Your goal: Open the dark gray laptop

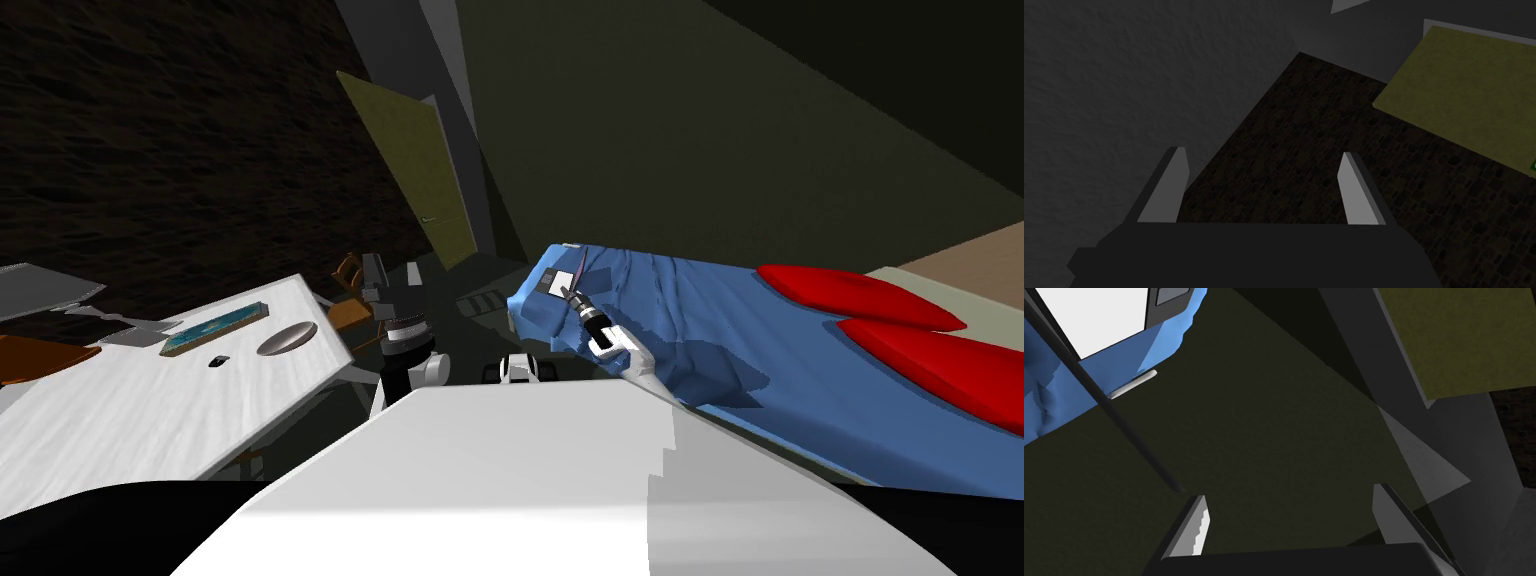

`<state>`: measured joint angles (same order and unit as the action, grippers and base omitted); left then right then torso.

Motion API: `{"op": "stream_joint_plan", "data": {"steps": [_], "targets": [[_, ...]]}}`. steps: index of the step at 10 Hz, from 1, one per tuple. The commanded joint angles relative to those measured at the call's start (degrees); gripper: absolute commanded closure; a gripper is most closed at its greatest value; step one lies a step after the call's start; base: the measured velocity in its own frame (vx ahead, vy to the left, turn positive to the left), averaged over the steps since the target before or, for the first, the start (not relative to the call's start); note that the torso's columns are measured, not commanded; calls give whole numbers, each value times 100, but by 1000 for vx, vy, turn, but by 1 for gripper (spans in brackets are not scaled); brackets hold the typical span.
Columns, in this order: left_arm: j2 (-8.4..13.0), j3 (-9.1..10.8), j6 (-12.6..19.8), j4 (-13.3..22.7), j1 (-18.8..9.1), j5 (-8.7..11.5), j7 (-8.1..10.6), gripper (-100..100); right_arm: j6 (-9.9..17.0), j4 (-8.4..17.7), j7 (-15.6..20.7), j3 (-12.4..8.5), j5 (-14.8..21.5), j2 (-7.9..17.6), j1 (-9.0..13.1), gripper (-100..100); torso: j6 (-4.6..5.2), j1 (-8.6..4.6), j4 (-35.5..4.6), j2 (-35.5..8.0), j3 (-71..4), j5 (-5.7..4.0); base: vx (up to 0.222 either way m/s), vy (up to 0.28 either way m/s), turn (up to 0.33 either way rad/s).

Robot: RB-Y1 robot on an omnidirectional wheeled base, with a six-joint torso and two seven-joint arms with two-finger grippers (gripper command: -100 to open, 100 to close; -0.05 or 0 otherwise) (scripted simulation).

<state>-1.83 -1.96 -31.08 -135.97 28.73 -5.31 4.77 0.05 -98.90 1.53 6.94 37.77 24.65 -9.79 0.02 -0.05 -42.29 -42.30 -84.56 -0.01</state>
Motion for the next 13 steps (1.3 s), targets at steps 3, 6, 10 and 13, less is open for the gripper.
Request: {"op": "stream_joint_plan", "data": {"steps": [3, 6, 10, 13], "targets": [[0, 0, 0, 0, 0, 0, 0, 0, 465, 542, -20, 145, 649, 189, 280, -100, -4, 4, 1, 1, -1, 1, -7, 10, 103], [0, 0, 0, 0, 0, 0, 0, 0, 902, 998, -13, 308, 1144, 329, 559, -100, 1, 4, 1, 1, -1, 1, -11, 5, 128], [0, 0, 0, 0, 0, 0, 0, 0, 1352, 1597, 15, 493, 1772, 450, 844, -100, -4, 1, 0, 0, 0, 0, -16, -12, 130], [0, 0, 0, 0, 0, 0, 0, 0, 1808, 2070, 61, 695, 2295, 551, 1131, -100, -1, 7, 1, 2, -1, 1, -19, -20, 98]]}}
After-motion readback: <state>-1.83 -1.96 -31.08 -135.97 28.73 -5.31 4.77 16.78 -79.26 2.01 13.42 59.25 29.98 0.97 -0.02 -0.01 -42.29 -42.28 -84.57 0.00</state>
